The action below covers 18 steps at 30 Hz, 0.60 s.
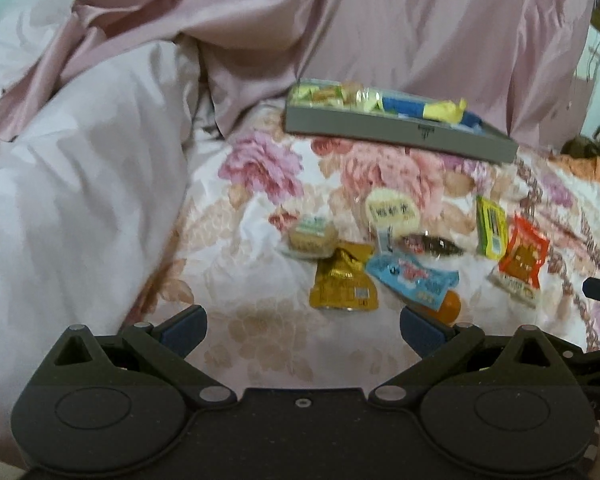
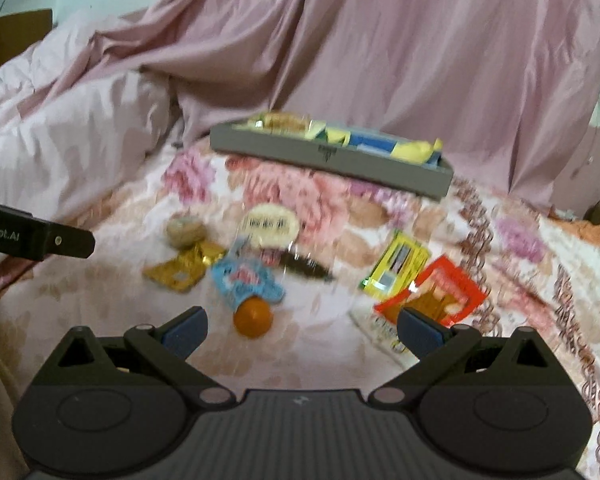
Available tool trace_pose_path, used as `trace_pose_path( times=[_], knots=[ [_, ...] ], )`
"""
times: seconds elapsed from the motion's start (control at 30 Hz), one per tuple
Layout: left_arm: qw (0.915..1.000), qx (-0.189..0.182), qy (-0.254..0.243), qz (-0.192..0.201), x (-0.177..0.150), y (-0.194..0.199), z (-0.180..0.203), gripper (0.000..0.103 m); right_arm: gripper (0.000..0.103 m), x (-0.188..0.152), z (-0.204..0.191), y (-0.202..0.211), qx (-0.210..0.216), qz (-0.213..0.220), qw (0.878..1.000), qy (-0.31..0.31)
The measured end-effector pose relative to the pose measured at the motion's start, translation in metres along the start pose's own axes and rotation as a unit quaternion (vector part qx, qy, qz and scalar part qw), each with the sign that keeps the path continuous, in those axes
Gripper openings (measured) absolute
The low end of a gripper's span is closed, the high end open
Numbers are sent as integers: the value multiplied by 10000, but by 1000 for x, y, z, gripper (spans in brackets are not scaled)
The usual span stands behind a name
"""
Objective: Organize snacks
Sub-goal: 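Raise both tools away from the tray back over the snacks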
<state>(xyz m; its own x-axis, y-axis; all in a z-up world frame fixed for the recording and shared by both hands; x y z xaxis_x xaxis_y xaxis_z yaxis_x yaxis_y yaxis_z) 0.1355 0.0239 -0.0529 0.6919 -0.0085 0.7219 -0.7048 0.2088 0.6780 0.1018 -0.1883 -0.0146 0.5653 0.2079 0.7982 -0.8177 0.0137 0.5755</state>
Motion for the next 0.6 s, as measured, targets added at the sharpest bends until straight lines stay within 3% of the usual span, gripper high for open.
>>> trace_pose_path(
  times=[0.43, 0.6],
  knots=[
    [9925, -87, -528, -1099, 1, -59, -7, 102, 103, -14, -9, -27, 330, -679, 9971, 64],
    [9870, -510, -453, -1454, -3, -83, -4, 102, 103, -20, -18, -42, 563, -970, 9927, 449]
  ],
)
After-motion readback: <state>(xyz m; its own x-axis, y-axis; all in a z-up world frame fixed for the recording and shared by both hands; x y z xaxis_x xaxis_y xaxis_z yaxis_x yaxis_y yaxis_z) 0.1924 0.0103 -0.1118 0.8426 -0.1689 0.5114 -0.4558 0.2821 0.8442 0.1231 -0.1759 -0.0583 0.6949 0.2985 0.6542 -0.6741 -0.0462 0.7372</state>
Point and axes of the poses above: each gripper's, at about its wrist camera, not at the fingertips, and y roughly against the way its jaws point, z to its right, x to its top, the point moved 9 cm from there along -y, roughly the way its jaws point, and after that the axes turned 7 degrees about -x, right-handed, at the moved point
